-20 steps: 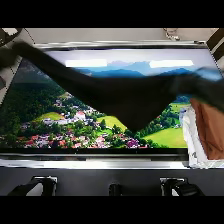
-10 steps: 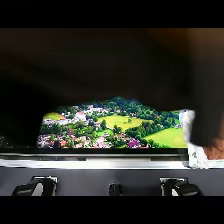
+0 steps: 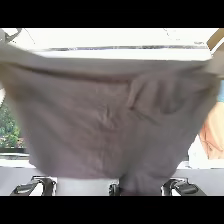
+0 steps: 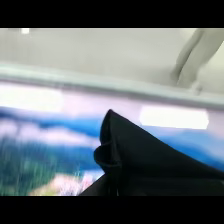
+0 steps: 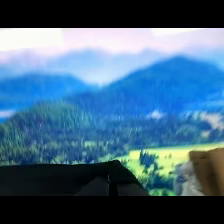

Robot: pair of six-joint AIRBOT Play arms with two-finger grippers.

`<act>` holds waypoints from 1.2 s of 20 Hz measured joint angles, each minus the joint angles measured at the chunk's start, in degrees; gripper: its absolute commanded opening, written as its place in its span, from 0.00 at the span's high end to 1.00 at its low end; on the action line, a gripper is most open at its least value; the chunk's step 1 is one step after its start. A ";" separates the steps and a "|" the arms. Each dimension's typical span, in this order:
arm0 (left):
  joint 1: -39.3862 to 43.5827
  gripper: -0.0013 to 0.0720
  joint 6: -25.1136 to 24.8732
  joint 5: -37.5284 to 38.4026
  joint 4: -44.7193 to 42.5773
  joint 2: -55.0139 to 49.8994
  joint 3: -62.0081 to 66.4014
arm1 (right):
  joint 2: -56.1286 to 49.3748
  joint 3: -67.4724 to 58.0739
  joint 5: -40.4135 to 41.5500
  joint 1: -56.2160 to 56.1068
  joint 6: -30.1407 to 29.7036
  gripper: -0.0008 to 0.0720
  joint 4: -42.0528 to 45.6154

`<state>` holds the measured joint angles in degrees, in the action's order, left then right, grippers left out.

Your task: Fold the shirts.

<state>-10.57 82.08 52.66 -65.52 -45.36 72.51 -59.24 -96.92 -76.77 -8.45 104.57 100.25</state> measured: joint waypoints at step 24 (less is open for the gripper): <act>-10.34 0.36 -2.08 22.60 2.86 -38.93 -4.66 | -33.31 4.39 -1.40 11.82 -1.27 0.07 -24.94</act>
<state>-20.91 80.01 75.26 -62.65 -84.29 67.85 -92.55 -92.53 -78.17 3.38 103.31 75.31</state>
